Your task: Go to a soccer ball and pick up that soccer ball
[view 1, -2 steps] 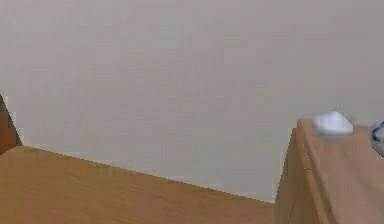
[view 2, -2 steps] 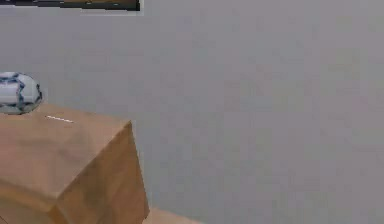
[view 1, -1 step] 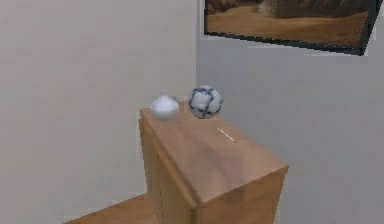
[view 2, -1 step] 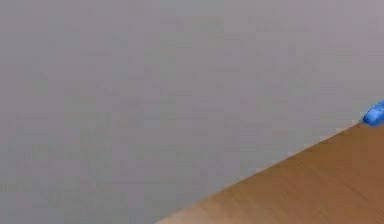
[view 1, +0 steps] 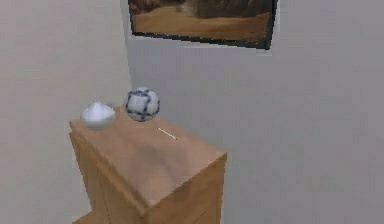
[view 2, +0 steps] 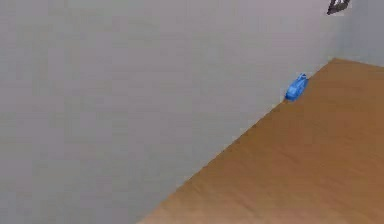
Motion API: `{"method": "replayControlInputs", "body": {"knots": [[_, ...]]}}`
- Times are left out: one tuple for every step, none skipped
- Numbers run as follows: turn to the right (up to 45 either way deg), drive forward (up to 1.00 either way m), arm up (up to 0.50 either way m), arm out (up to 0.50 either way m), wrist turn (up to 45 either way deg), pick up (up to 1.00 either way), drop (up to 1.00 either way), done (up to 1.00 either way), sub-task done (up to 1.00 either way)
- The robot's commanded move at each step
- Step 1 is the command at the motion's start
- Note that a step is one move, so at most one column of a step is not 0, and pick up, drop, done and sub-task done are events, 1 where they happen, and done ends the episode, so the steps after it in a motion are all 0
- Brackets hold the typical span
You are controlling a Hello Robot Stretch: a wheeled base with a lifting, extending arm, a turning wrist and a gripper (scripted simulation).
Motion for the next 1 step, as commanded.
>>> {"method": "replayControlInputs", "body": {"knots": [[0.0, 0.4, 0.0, 0.0, 0.0, 0.0, 0.0, 0.0, 0.0]]}}
